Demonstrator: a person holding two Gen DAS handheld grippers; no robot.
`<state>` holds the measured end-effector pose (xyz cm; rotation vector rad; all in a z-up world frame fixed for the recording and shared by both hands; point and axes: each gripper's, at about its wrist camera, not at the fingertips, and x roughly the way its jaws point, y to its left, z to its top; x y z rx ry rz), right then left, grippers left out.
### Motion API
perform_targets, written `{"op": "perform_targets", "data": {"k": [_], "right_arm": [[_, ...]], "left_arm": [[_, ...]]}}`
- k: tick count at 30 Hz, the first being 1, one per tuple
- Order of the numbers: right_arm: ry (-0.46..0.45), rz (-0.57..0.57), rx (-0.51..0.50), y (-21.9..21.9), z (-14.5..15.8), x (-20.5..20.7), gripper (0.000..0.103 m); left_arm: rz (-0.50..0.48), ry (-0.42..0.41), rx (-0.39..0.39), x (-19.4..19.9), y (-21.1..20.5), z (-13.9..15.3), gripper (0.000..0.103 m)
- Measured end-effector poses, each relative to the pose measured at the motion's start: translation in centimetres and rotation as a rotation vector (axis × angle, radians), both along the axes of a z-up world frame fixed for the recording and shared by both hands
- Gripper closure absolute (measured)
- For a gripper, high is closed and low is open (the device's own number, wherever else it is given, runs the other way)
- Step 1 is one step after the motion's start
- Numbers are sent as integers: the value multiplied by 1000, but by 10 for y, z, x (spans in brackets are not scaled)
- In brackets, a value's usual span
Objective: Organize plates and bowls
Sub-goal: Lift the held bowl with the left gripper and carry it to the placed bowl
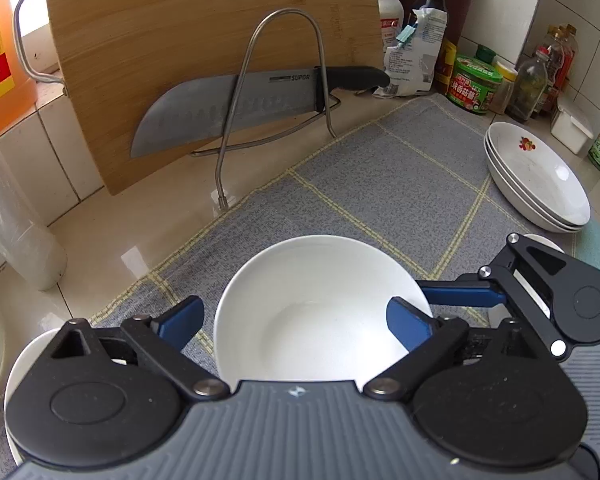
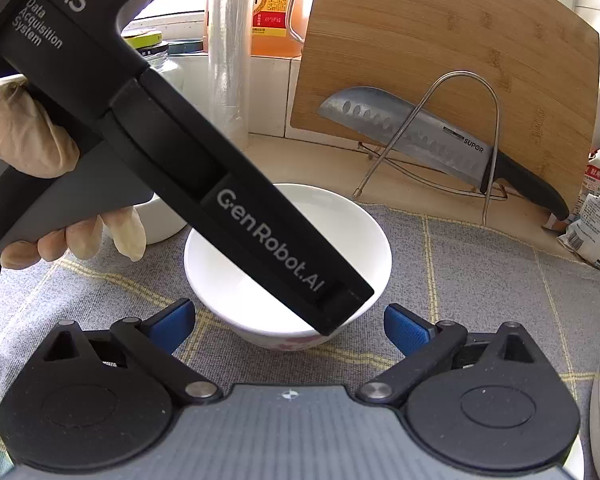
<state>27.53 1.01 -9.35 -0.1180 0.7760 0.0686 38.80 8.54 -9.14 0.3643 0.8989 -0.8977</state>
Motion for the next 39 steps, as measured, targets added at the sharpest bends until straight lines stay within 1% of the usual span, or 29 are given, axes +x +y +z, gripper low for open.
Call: {"op": "perform_targets", "data": {"k": [4,5,7,12,14,23,33,39], "right_arm": [[-14,-3,4,0,2,1,2],[-17,-5,4,0,2,2,4],[-13,-3,9,-2,1,3,5],[-18,10,12,-2,0,3,10],[-20,11,12,-2,0,4,10],[-23,11,12,0,1,-1,10],[-20,16,12,0,4,-4,10],[-32,20,6,2,12,-13,10]], "left_arm": [[-2,16,-4,2,1,0,11],[-1,17,-5,2,2,-1,16],[-4,33,-5,4,2,-2,20],[-3,55,-9,6,4,-4,21],[-6,62,-12,6,4,-4,24],[-7,99,-46,12,7,-5,25],[-11,98,-52,7,9,0,25],[-15,81,-63,-3,13,12,25]]}}
